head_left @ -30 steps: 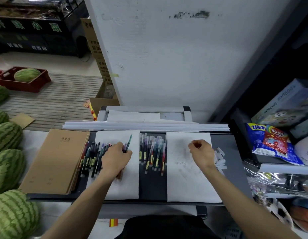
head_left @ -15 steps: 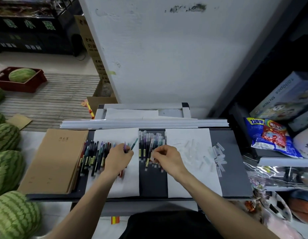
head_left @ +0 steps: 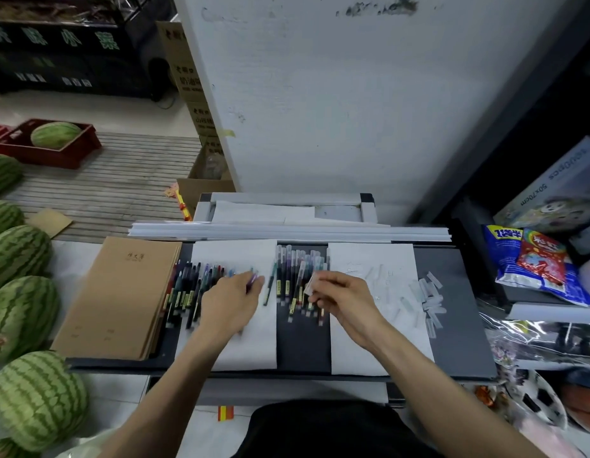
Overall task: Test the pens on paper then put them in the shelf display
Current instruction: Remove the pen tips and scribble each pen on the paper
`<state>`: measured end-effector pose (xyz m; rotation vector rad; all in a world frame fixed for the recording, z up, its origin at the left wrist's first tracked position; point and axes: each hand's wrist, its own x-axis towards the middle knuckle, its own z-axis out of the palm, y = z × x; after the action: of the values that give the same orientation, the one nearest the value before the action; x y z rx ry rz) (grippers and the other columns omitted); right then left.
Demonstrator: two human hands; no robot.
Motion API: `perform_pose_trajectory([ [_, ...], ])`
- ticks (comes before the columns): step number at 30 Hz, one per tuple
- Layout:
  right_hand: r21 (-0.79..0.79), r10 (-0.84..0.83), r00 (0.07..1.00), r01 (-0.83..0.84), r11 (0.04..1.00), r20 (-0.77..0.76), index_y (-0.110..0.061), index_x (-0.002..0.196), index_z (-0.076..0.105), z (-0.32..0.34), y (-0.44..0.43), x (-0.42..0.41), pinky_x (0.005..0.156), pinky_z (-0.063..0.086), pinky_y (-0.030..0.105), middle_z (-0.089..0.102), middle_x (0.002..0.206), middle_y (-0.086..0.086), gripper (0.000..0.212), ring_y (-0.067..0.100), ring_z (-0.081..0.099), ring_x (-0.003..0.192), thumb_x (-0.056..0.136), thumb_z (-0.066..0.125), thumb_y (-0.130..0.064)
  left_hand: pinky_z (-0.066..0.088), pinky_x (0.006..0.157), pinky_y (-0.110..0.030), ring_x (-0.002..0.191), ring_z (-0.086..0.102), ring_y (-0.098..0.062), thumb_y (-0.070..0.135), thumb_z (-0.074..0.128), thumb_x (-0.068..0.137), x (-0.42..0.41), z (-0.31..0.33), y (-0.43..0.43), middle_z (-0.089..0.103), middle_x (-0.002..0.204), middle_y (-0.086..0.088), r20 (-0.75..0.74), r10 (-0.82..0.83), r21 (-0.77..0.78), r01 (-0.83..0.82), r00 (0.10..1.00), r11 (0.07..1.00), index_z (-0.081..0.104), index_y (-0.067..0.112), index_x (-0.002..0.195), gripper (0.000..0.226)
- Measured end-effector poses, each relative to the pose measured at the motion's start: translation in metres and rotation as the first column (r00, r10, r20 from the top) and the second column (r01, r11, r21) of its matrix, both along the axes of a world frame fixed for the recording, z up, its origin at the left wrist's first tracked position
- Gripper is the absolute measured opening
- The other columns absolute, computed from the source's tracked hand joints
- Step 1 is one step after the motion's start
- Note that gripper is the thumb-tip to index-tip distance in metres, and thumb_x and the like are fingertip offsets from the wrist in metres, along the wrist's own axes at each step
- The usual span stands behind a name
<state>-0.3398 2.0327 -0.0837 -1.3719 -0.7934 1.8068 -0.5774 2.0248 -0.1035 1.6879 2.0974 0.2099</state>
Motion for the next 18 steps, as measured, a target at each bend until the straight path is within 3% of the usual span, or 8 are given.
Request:
perform_pose_trajectory([
  [2, 0.041, -0.008, 0.994, 0.013, 0.999, -0.107, 0.0, 0.111, 0.075, 0.019, -0.002, 0.008, 0.079, 0.055, 0.028, 0.073, 0.092, 0.015, 0.019, 0.02, 0.067, 0.081, 0.094, 0.073, -0.007, 0.054, 0.07, -0.037, 0.066, 0.063, -0.021, 0.056, 0.038, 0.108, 0.01, 0.024, -0.008, 0.062, 0.065, 0.003, 0.132, -0.103, 0.053, 0.097, 0.986, 0.994, 0.059, 0.02, 0.085, 0.048],
  [5, 0.109, 0.009, 0.99, 0.006, 0.994, -0.138, -0.006, 0.119, 0.074, 0.046, -0.007, 0.02, 0.093, 0.054, 0.042, 0.071, 0.092, 0.017, 0.022, 0.026, 0.068, 0.088, 0.098, 0.067, -0.008, 0.036, 0.058, -0.039, 0.05, 0.04, -0.014, 0.058, 0.036, 0.108, 0.024, 0.062, -0.022, 0.041, 0.056, 0.002, 0.393, -0.236, 0.138, 0.197, 0.889, 0.971, 0.046, 0.022, 0.081, 0.046],
  [8, 0.265, 0.123, 0.992, -0.108, 0.958, -0.041, -0.012, 0.12, 0.076, 0.072, -0.015, 0.031, 0.082, 0.055, 0.034, 0.068, 0.084, 0.014, 0.024, 0.025, 0.066, 0.082, 0.103, 0.061, -0.008, 0.037, 0.061, -0.041, 0.057, 0.036, -0.016, 0.061, 0.032, 0.107, 0.036, 0.095, -0.033, 0.039, 0.066, -0.006, 0.558, -0.286, 0.143, 0.249, 0.779, 0.958, 0.044, 0.03, 0.085, 0.04],
  [10, 0.398, 0.157, 0.981, -0.191, 0.897, 0.116, -0.011, 0.117, 0.078, 0.086, -0.019, 0.036, 0.073, 0.051, 0.026, 0.066, 0.077, 0.007, 0.023, 0.018, 0.061, 0.074, 0.101, 0.063, -0.005, 0.041, 0.063, -0.028, 0.059, 0.044, -0.011, 0.061, 0.031, 0.104, 0.04, 0.109, -0.037, 0.05, 0.069, 0.004, 0.533, -0.328, 0.168, 0.283, 0.78, 0.944, 0.049, 0.036, 0.088, 0.035],
  [11, 0.442, 0.154, 0.971, -0.222, 0.869, 0.184, -0.012, 0.112, 0.079, 0.092, -0.02, 0.039, 0.071, 0.051, 0.023, 0.067, 0.074, 0.002, 0.02, 0.014, 0.059, 0.071, 0.099, 0.066, -0.004, 0.039, 0.062, -0.025, 0.059, 0.045, -0.01, 0.059, 0.031, 0.105, 0.041, 0.114, -0.038, 0.05, 0.069, 0.011, 0.492, -0.373, 0.192, 0.319, 0.787, 0.928, 0.053, 0.031, 0.092, 0.038],
  [14, 0.49, 0.138, 0.944, -0.276, 0.827, 0.299, -0.017, 0.099, 0.079, 0.104, -0.021, 0.045, 0.066, 0.05, 0.019, 0.069, 0.071, -0.001, 0.016, 0.01, 0.06, 0.066, 0.096, 0.072, -0.003, 0.034, 0.056, -0.026, 0.054, 0.044, -0.015, 0.052, 0.035, 0.111, 0.041, 0.122, -0.036, 0.051, 0.064, 0.008, 0.434, -0.461, 0.213, 0.409, 0.774, 0.887, 0.056, 0.028, 0.101, 0.034],
  [18, 0.507, 0.114, 0.912, -0.32, 0.8, 0.395, -0.025, 0.096, 0.08, 0.111, -0.019, 0.049, 0.069, 0.051, 0.022, 0.069, 0.076, -0.003, 0.019, 0.015, 0.061, 0.07, 0.094, 0.074, -0.007, 0.038, 0.056, -0.025, 0.057, 0.052, -0.014, 0.052, 0.038, 0.11, 0.042, 0.125, -0.035, 0.058, 0.068, 0.012, 0.315, -0.532, 0.239, 0.477, 0.786, 0.846, 0.056, 0.042, 0.113, 0.021],
])
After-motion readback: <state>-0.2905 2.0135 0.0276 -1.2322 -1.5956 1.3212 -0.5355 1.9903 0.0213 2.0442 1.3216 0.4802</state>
